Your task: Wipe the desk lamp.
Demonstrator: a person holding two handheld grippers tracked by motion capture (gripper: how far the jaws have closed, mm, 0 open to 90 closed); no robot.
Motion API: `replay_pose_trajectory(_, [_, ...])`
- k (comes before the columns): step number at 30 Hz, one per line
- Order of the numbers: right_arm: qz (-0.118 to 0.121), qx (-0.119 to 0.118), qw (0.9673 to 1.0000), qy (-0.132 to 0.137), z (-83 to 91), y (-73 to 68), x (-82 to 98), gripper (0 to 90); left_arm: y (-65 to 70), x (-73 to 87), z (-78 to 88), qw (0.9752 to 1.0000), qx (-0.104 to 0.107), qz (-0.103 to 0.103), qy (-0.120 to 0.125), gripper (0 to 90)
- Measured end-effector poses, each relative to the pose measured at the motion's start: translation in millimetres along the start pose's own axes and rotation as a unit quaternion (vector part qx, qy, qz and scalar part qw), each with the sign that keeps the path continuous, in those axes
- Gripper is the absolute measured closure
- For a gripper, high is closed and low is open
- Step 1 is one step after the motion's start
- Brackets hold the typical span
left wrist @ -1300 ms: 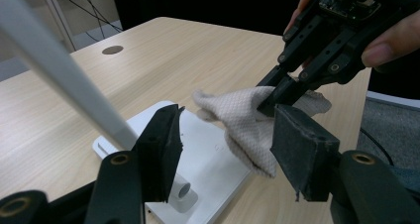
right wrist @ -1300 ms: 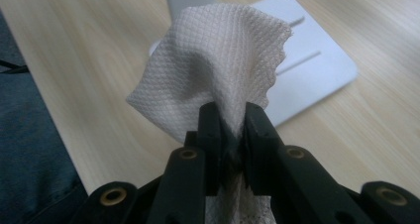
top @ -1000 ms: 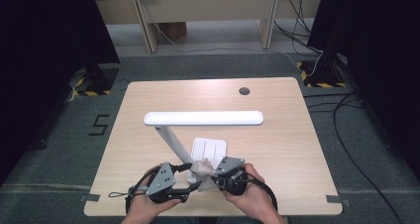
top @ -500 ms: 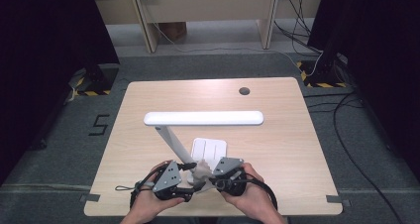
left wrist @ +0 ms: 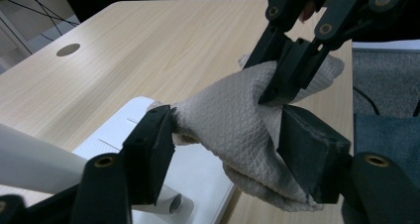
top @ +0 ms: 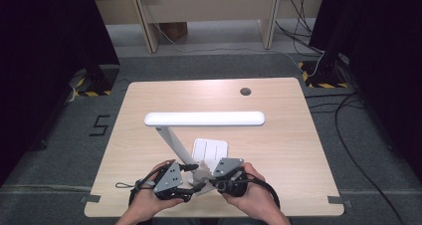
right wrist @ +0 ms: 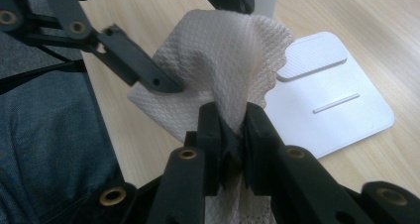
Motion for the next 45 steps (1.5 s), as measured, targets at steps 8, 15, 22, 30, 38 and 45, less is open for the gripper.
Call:
replay_pose_trajectory(8, [0.003,-0.005,1.0000,0.006,3.1,-1.6,-2.4,80.5,3.4,2.5,-1.5,0.9998,0.006,-0.018,-0.006,52.1])
replay_pose_trajectory(15, [0.004,-0.008,0.9998,0.018,4.6,-2.1,-5.8,80.5,2.0,3.4,0.7,0.9992,-0.005,-0.038,-0.005,67.7])
replay_pose_trajectory(22, [0.004,-0.010,0.9993,0.035,5.3,-2.2,-8.8,79.1,-0.7,4.2,5.8,0.9993,-0.019,-0.032,0.006,79.9])
replay_pose_trajectory(30, [0.002,-0.006,0.9984,0.056,2.4,-3.0,-10.8,63.2,-5.6,6.6,14.7,0.9985,-0.049,-0.022,0.003,82.5])
replay_pose_trajectory(38, [-0.026,-0.005,0.9951,0.095,16.2,3.0,-9.9,57.0,-9.9,10.9,28.3,0.9974,-0.071,-0.006,-0.001,82.6])
replay_pose_trajectory(45, [-0.056,0.009,0.9884,0.141,30.5,12.2,-8.6,56.5,-12.7,15.2,42.0,0.9962,-0.087,0.004,-0.002,82.7])
Point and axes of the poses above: each handheld gripper's, and its own axes: z roughly backward along the jaws, x roughly out of its underside, y roughly to its right, the point moved 1 cm from there along -z, roughly forward along the jaws, and after that the axes turned 8 degrees about -x, right-handed, at the moved point
